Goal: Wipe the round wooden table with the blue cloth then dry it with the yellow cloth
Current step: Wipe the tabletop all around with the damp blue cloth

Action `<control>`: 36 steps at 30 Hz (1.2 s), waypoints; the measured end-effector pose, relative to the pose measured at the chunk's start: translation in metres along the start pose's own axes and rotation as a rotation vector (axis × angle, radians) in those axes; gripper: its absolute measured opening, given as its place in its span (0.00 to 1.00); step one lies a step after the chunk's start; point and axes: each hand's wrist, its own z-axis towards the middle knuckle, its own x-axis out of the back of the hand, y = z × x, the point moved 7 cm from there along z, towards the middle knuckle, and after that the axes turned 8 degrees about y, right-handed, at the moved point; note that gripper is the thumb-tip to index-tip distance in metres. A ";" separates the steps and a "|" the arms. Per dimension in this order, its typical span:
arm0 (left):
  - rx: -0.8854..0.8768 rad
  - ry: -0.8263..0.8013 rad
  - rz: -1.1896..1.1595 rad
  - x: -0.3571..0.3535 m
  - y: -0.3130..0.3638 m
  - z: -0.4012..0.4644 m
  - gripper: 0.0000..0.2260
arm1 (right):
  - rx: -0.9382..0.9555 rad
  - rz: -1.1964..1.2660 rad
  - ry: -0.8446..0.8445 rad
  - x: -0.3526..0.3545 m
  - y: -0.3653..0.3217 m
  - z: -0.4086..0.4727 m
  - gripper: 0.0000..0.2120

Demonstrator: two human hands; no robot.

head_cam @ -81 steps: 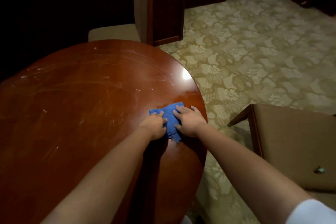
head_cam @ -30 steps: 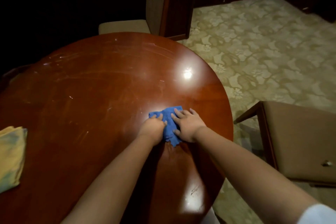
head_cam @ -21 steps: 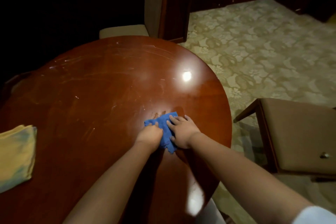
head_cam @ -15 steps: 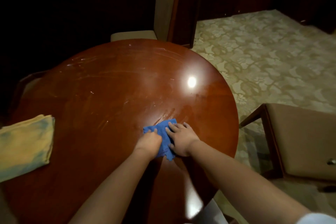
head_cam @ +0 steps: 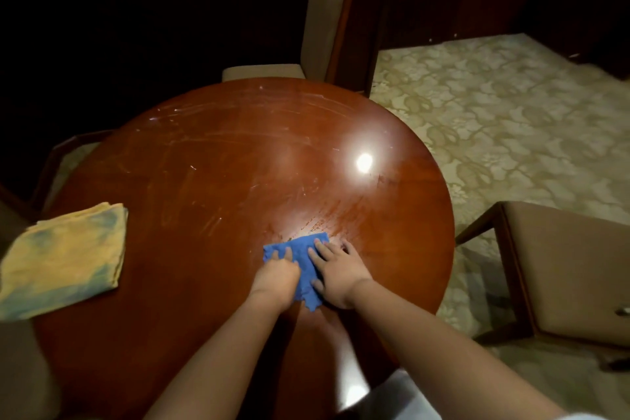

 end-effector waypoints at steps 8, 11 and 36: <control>-0.142 -0.026 0.017 0.013 0.048 0.032 0.27 | -0.187 0.027 0.000 -0.004 0.055 -0.027 0.32; -0.215 -0.034 0.047 0.021 0.075 0.046 0.26 | -0.266 0.065 0.002 -0.008 0.080 -0.042 0.32; -0.206 0.019 -0.009 0.078 0.129 0.176 0.27 | -0.260 0.078 -0.082 0.023 0.225 0.022 0.34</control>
